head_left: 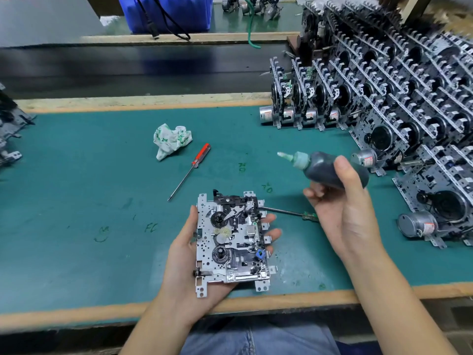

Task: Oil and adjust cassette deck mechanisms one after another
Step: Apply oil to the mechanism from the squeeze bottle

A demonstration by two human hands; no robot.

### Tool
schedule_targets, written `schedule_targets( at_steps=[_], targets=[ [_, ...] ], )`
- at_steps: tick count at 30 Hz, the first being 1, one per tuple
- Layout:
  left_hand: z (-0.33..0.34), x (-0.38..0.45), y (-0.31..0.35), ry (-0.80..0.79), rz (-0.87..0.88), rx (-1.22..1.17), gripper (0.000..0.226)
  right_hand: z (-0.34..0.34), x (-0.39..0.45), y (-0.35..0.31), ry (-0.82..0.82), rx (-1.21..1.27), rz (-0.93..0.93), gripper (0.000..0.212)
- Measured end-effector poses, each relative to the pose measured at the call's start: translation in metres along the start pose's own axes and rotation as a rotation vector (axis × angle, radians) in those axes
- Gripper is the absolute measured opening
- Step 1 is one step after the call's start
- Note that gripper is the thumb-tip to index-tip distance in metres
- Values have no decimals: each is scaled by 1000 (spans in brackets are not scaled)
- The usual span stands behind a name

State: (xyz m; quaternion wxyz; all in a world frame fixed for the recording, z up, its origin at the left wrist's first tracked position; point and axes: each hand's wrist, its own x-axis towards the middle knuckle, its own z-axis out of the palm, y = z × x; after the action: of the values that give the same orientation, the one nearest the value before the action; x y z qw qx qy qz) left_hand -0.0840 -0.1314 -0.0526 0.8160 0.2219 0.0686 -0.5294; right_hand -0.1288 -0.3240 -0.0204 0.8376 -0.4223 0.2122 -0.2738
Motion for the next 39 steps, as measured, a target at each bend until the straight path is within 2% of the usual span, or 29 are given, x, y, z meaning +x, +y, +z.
schedule_targets(
  at_steps=[3, 8, 12, 15, 17, 19, 22, 24, 27, 29, 32, 34, 35, 37, 39],
  targets=[
    [0, -1, 0, -33, 4, 1, 78, -1, -3, 3, -21, 0, -18, 21],
    [0, -2, 1, -52, 15, -2, 77, 0, -3, 5, -52, -56, 31, 26],
    [0, -4, 2, -49, 9, -27, 76, -2, -5, 8, -59, -69, 8, 14],
    [3, -3, 5, 43, 35, 34, 75, 0, -3, 6, -71, -41, 19, 21],
    [7, -3, 10, 107, 45, 191, 70, 2, -1, 4, -74, -72, 25, 28],
    [18, -4, 18, 269, 32, 475, 64, 9, 2, 1, -88, -125, 25, 36],
    [35, 13, 36, 564, 101, 939, 72, 24, 11, -2, -139, -281, 53, 47],
    [40, 24, 49, 707, 155, 1176, 65, 35, 19, 1, -161, -407, 72, 37],
    [41, 23, 77, 840, 267, 1661, 74, 49, 30, 7, -164, -503, 46, 19],
    [31, 14, 98, 990, 421, 1731, 78, 54, 36, 12, -155, -531, 21, 16],
    [15, 29, 131, 1194, 688, 1683, 55, 52, 40, 20, -120, -517, 17, 17],
    [8, 44, 143, 1263, 690, 1656, 59, 47, 39, 24, -121, -520, 32, 18],
    [4, 51, 146, 1270, 667, 1652, 61, 45, 39, 25, -123, -523, 35, 18],
    [-1, 62, 147, 1255, 678, 1653, 47, 42, 39, 24, -125, -507, 36, 19],
    [-3, 67, 146, 1118, 776, 1605, 32, 40, 40, 23, -123, -469, 47, 21]
  ],
)
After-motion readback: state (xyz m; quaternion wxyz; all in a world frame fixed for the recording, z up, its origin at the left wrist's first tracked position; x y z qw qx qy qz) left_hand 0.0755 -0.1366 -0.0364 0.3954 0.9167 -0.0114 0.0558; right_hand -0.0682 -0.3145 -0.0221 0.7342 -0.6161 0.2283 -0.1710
